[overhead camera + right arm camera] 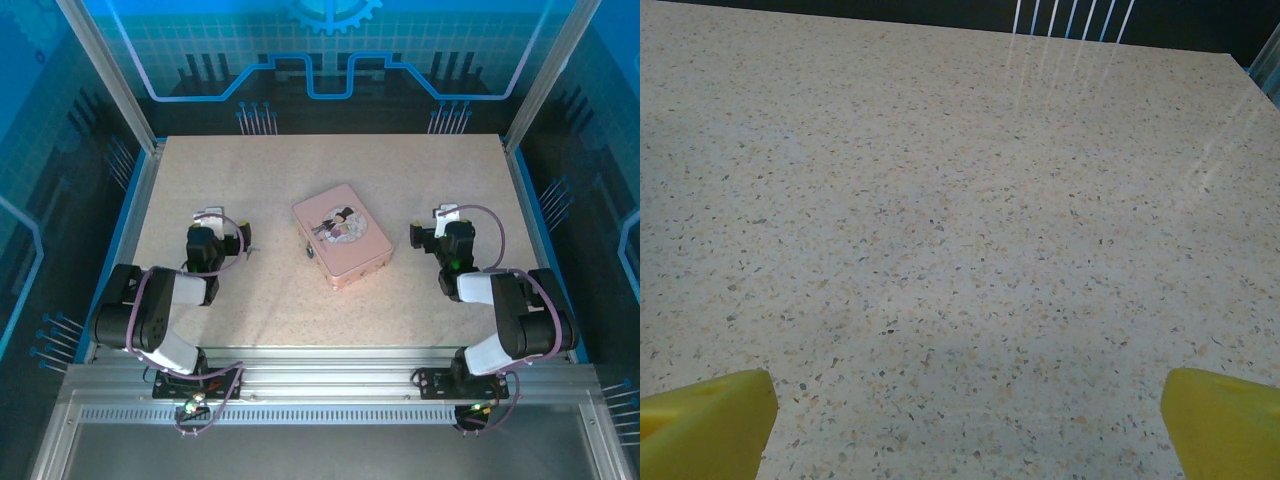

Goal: Unlock the padlock with the key

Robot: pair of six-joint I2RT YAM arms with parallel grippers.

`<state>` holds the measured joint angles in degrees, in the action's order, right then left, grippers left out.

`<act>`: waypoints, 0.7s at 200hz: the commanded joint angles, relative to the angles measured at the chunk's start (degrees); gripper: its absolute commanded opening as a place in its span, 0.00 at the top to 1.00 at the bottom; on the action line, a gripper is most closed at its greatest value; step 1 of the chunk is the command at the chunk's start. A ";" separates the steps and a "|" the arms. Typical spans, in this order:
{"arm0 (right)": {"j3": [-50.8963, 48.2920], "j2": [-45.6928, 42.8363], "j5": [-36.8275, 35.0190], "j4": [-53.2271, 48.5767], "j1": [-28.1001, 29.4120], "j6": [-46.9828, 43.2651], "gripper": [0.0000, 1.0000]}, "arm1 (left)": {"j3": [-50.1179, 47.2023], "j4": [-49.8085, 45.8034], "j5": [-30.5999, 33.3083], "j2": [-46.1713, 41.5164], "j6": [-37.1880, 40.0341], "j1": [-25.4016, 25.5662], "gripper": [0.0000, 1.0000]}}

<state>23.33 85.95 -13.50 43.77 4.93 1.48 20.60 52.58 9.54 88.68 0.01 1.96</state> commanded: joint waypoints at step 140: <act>15.67 -29.89 17.37 -51.59 -4.03 34.70 0.00 | 30.99 -43.71 -29.69 -5.83 -28.57 -1.44 0.01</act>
<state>39.51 57.19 -5.19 3.07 3.27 24.95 47.66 14.33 -3.20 79.05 -18.63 0.69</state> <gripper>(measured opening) 0.996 0.990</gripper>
